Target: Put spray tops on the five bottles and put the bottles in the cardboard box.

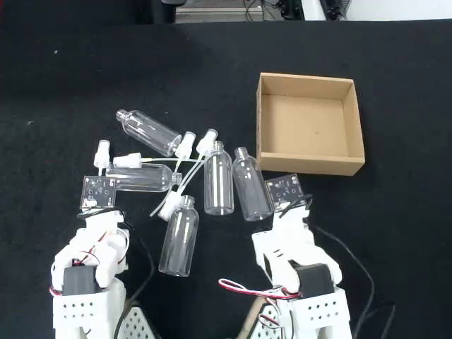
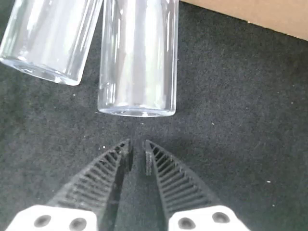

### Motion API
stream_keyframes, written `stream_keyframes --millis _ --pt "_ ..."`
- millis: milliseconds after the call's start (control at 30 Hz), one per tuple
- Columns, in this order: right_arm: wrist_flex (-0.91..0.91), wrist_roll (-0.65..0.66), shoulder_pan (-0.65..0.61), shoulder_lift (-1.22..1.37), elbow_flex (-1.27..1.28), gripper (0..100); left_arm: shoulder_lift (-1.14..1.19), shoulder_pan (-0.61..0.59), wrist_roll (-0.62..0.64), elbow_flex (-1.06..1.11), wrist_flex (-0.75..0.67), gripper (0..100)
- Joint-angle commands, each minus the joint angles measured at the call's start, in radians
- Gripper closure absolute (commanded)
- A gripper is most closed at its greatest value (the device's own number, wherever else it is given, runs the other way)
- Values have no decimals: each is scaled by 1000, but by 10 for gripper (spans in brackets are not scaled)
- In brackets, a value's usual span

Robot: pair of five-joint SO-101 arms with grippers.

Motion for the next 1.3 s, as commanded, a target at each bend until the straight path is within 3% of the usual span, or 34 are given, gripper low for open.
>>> stream_keyframes --millis 0,1100,1267 --pt "6 -6 14 -85 -8 987 -9 4 -2 18 5 970" --pt "0 0 14 -87 -8 983 -9 4 -2 18 5 970" --pt "-141 0 20 -88 -8 983 -9 4 -2 18 5 970"
